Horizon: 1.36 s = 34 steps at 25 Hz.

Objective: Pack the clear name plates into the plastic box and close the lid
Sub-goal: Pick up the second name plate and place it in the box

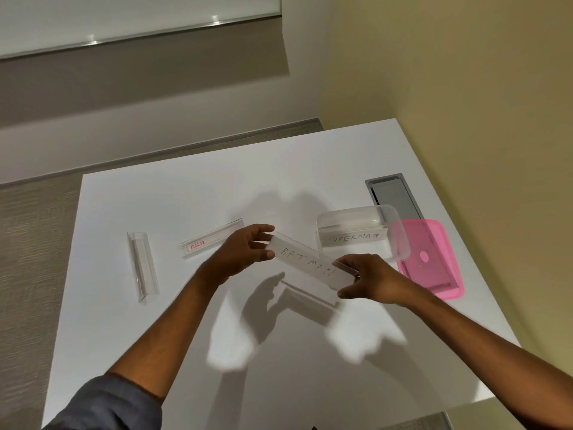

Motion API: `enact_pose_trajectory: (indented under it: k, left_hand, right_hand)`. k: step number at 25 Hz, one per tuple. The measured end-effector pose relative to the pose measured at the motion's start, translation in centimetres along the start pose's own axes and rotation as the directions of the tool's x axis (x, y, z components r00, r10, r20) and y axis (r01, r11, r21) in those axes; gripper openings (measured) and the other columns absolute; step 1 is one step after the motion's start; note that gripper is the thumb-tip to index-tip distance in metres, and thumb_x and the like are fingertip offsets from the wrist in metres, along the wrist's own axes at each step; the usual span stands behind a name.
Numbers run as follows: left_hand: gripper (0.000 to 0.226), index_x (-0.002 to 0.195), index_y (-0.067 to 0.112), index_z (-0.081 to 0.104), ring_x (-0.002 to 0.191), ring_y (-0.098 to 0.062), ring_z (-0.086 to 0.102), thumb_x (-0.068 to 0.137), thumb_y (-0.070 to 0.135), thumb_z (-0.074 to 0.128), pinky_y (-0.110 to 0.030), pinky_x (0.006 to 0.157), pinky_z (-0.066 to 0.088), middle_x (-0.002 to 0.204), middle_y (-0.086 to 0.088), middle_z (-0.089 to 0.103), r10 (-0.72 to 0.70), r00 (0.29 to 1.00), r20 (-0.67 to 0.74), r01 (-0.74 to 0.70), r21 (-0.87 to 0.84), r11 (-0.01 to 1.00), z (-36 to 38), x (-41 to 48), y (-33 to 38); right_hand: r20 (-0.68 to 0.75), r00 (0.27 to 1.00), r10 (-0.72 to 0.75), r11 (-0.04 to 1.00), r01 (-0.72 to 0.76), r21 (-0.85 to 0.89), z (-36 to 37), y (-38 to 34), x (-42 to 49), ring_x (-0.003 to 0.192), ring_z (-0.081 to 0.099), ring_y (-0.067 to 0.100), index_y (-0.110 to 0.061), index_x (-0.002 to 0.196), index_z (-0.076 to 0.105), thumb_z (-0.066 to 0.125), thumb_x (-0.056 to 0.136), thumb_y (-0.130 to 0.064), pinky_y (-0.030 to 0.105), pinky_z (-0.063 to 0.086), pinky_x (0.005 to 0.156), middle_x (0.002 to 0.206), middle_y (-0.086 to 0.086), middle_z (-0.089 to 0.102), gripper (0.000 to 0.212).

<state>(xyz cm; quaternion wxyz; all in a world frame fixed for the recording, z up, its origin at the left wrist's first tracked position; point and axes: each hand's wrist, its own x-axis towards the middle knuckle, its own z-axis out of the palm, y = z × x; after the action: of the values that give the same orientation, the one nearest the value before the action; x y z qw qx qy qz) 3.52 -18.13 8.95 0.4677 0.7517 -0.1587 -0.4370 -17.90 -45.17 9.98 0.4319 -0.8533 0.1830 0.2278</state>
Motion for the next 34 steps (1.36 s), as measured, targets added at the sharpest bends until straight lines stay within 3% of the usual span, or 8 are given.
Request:
enact_pose_trajectory:
  k: [4,9,14,17,20,25,28,34]
  left_hand:
    - [0.054,0.131,0.029,0.068,0.122,-0.011,0.068,0.085,0.012,0.09,-0.013,0.076,0.06,0.121,0.017,0.074,0.016,0.992,0.124,-0.054,0.313,0.948,0.9,1.1,1.3]
    - [0.065,0.136,0.033,0.069,0.126,-0.009,0.063,0.077,0.026,0.096,-0.034,0.104,0.057,0.13,0.014,0.074,0.023,0.961,0.274,-0.188,0.594,0.782,2.7,2.2,2.9]
    - [0.067,0.139,0.031,0.069,0.088,-0.008,0.071,0.078,0.034,0.095,-0.025,0.078,0.058,0.126,0.009,0.077,0.011,0.942,0.334,-0.257,0.702,0.664,5.3,3.0,4.5]
    - [0.063,0.135,0.028,0.07,0.101,-0.018,0.072,0.078,0.035,0.094,-0.04,0.088,0.06,0.122,0.006,0.077,0.07,0.949,0.307,-0.288,0.755,0.589,7.2,3.5,5.3]
    - [0.059,0.134,0.024,0.071,0.097,-0.019,0.071,0.079,0.031,0.091,-0.043,0.086,0.061,0.116,0.002,0.078,0.146,0.949,0.28,-0.313,0.77,0.556,8.9,4.1,6.1]
    - [0.057,0.135,0.016,0.068,0.104,-0.031,0.07,0.083,0.027,0.086,-0.042,0.085,0.059,0.118,-0.008,0.075,0.249,0.932,0.263,-0.353,0.816,0.459,12.0,6.0,7.0]
    - [0.054,0.135,0.015,0.065,0.105,-0.031,0.068,0.085,0.028,0.083,-0.042,0.087,0.058,0.118,-0.009,0.072,0.264,0.939,0.22,-0.312,0.869,0.385,13.1,7.7,7.5]
    - [0.037,0.121,0.013,0.064,0.101,-0.03,0.07,0.089,0.028,0.076,-0.04,0.09,0.038,0.111,-0.006,0.073,0.287,0.941,0.18,-0.241,0.951,0.194,15.2,10.5,6.4]
  right_hand:
    - [0.031,0.999,-0.041,0.999,0.041,0.006,-2.5,1.1,-1.0,0.081,0.075,0.01,-0.025,0.127,0.074,0.09,0.072,-0.014,0.033,0.063,0.07,0.109,-0.011,0.08,0.059]
    - [0.062,0.997,-0.034,0.999,0.033,0.017,-4.8,2.9,-1.4,0.076,0.07,-0.004,-0.03,0.126,0.075,0.09,0.071,-0.008,0.019,0.057,0.066,0.101,-0.024,0.079,0.061]
    - [0.074,0.997,-0.009,1.0,0.008,0.013,-7.5,4.9,-0.9,0.073,0.069,0.0,-0.036,0.124,0.074,0.093,0.069,-0.011,0.024,0.059,0.072,0.095,-0.022,0.079,0.064]
    - [0.052,0.999,-0.002,1.0,0.003,-0.002,-9.2,5.9,-0.5,0.085,0.07,0.009,-0.033,0.13,0.074,0.096,0.07,-0.013,0.034,0.061,0.087,0.11,-0.014,0.079,0.067]
    - [0.027,0.999,-0.019,0.996,0.022,-0.09,-10.9,6.6,0.2,0.1,0.07,0.004,-0.031,0.132,0.072,0.099,0.068,-0.014,0.024,0.056,0.093,0.121,-0.026,0.072,0.071]
    - [0.032,0.999,0.026,0.929,-0.012,-0.371,-13.4,7.1,2.7,0.081,0.063,0.002,-0.034,0.12,0.061,0.095,0.066,-0.008,0.013,0.045,0.058,0.102,-0.022,0.061,0.07]
    - [0.082,0.996,-0.023,0.873,0.06,-0.484,-14.2,7.6,4.4,0.091,0.065,0.024,-0.02,0.124,0.056,0.09,0.069,-0.004,0.023,0.045,0.065,0.11,-0.001,0.066,0.067]
    - [0.109,0.99,-0.091,0.714,0.142,-0.685,-14.3,8.1,6.6,0.097,0.07,0.029,-0.01,0.123,0.065,0.086,0.071,-0.005,0.042,0.059,0.082,0.113,0.011,0.074,0.056]
